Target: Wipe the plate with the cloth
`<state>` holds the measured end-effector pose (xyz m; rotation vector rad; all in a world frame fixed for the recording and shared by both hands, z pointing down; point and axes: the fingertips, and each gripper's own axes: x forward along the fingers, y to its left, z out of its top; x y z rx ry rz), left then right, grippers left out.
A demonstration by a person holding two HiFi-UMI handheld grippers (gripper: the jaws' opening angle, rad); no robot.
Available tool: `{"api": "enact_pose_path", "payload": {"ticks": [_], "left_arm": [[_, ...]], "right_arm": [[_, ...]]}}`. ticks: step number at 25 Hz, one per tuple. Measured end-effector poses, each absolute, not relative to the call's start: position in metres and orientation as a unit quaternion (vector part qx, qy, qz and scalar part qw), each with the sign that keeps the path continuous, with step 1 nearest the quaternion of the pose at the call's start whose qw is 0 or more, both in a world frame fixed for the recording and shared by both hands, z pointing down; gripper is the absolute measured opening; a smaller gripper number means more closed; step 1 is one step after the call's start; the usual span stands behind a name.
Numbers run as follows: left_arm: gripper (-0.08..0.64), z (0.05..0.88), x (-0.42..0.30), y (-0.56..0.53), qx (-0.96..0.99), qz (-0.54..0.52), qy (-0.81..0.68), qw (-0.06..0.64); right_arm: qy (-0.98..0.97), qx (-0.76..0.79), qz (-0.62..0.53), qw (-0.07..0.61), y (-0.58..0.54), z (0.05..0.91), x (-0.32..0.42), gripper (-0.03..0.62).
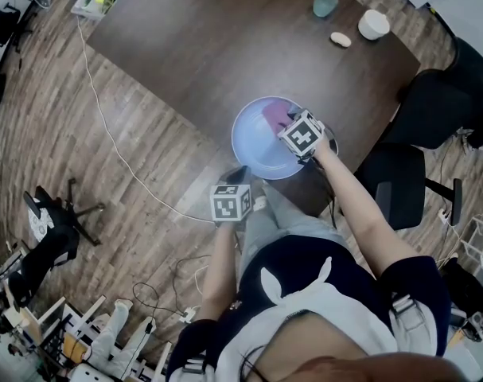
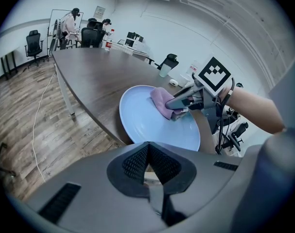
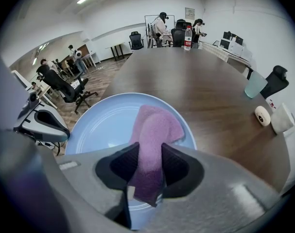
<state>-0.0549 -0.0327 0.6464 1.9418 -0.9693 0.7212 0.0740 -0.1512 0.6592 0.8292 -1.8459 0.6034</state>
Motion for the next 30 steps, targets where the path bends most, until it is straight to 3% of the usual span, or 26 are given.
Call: {"api": "enact_pose_path", "payload": {"ticks": [30], "left_arm": [[0.005,0.645,-0.059,-0.032,0.774,0.285,-0.383,0.416]], "right_arm": [[-0.783,0.328,0.317,0.423,-0.136,0.661,0.037,0.132]]}}
